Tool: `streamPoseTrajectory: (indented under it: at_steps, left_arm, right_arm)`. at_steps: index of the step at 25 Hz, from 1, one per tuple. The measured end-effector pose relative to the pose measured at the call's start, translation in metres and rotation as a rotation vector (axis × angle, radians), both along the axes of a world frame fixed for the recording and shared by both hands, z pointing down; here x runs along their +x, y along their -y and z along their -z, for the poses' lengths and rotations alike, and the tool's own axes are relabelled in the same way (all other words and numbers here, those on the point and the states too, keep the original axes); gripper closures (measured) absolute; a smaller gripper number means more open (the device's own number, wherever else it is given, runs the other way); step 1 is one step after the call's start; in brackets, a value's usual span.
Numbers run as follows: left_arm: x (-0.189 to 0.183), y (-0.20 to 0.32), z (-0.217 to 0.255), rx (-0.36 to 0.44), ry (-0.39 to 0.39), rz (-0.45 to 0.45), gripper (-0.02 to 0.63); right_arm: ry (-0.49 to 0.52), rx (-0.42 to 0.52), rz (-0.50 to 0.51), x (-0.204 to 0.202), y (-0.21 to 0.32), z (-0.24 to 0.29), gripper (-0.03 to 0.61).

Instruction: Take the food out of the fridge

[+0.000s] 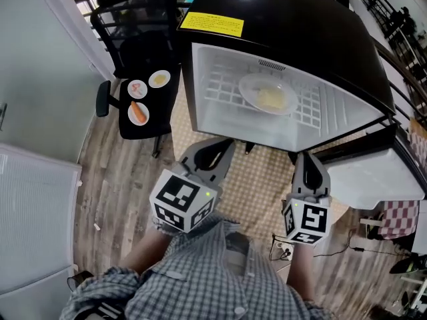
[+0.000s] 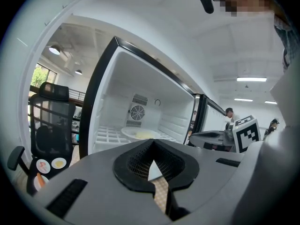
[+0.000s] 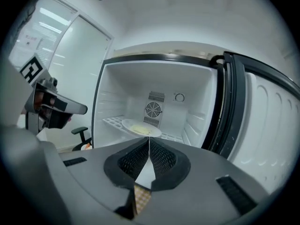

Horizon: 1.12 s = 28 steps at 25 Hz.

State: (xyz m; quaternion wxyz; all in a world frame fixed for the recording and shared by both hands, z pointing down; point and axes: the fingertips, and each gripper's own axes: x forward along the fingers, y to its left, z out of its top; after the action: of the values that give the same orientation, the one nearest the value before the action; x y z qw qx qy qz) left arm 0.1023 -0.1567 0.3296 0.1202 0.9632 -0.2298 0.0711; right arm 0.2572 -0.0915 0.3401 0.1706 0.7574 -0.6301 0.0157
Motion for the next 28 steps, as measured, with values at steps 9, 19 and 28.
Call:
streamPoseTrajectory:
  at_steps: [9,19,28]
  left_arm:
    - [0.008,-0.001,0.002,-0.01,-0.002,0.079,0.607]
    - [0.018,-0.001,-0.003,-0.037,-0.012,0.099,0.607]
    - [0.019,0.009,-0.01,0.0,0.039,0.166,0.607]
  right_arm:
    - [-0.318,-0.112,0.243,-0.019,0.043,-0.008,0.568]
    - [-0.678,-0.224,0.347,-0.03,0.093,-0.032,0.567]
    - [-0.869,-0.282,0.379,-0.038,0.116,-0.049,0.566]
